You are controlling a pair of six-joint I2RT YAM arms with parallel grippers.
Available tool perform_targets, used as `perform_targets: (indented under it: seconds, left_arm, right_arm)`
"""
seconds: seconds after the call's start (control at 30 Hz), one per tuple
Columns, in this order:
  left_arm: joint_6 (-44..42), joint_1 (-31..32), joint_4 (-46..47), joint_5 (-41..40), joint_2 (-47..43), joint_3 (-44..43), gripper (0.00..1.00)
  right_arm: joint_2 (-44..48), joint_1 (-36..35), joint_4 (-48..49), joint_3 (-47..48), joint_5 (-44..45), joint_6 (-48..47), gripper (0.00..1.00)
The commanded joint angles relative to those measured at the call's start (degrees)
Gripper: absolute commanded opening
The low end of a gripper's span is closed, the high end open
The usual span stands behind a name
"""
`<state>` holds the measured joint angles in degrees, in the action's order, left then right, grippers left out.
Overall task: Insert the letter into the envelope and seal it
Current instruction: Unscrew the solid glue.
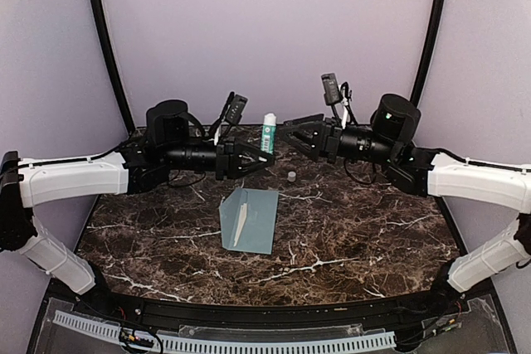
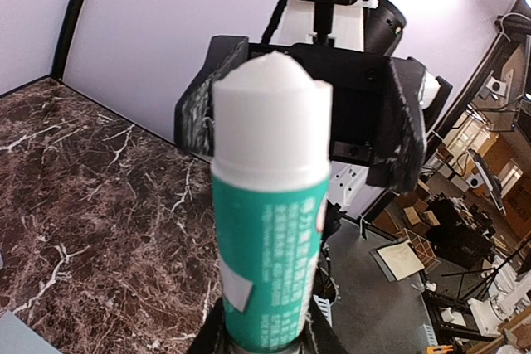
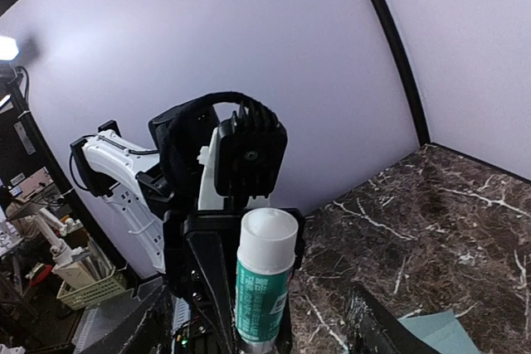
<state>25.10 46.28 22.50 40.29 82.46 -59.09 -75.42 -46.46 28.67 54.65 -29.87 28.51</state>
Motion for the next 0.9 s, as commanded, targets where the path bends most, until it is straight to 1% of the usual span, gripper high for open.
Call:
perform_targets:
  seconds: [0.0,0.27,0.5,0.57,0.7,0.8,0.87]
  left_arm:
    - [0.76,-0.06,4.14,7.44,-1.22,-0.27,0.0]
    - [0.58,0.36,3.99,8.8,-0.19,-1.08,0.0]
    - [0.12,0.5,3.47,8.79,0.34,-1.46,0.0]
    - [-0.19,0.56,3.04,8.19,0.16,-1.47,0.0]
    - [-1.49,0.56,1.8,4.64,-1.04,-0.96,0.0]
    - [-3.51,0.56,-0.13,-1.25,-1.92,-0.77,0.0]
    - [-5.03,0.7,-3.13,-4.86,-2.39,-0.93,0.0]
  right_arm:
    - [-3.28,-0.15,5.74,2.99,-10.55,2.69,0.65]
    - [-6.66,-1.67,6.22,5.85,-11.76,2.85,0.57]
    - [-7.89,-1.97,8.12,6.35,-11.36,4.38,0.37]
    - [-8.1,-1.97,8.71,6.34,-11.38,4.81,0.28]
    - [-8.07,-2.1,8.94,5.92,-10.54,4.99,0.13]
    - [-7.79,-2.44,7.57,5.73,-8.1,4.07,0.08]
    - [-7.66,-2.9,5.6,6.0,-5.14,2.8,0.06]
